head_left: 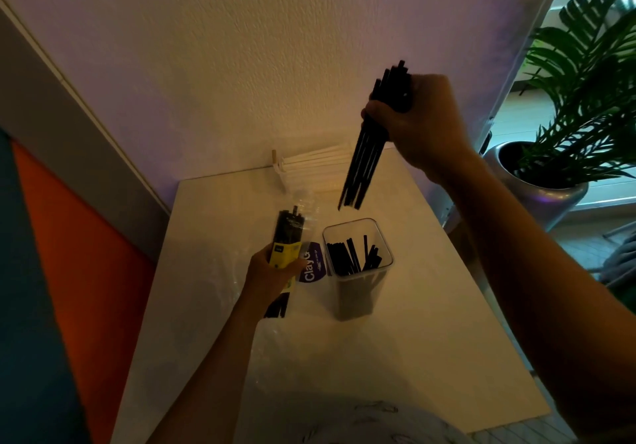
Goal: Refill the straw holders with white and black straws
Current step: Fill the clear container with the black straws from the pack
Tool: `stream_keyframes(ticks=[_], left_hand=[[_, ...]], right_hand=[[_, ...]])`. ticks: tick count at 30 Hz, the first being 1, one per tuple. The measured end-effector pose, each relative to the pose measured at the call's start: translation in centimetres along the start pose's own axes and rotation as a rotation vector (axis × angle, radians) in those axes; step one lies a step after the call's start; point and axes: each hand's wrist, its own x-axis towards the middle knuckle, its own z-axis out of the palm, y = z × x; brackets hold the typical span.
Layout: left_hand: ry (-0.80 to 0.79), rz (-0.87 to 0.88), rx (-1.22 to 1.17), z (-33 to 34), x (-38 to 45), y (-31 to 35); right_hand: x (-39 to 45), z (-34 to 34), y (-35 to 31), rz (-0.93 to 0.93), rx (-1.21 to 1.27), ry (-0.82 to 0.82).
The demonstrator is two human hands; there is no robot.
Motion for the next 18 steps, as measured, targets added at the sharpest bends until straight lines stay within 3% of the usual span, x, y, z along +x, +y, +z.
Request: stream_keyframes(ticks=[8, 18], left_hand=[[0.005, -0.003, -0.011, 0.0, 0.3, 0.5], [-0.035, 0.003, -0.003, 0.2, 0.1, 0.9]], right_hand=[[-4.6, 4.6, 7.1, 0.227, -0.211, -0.16], [-8.5, 7.0, 10.0, 0.311, -0.257, -0.371]])
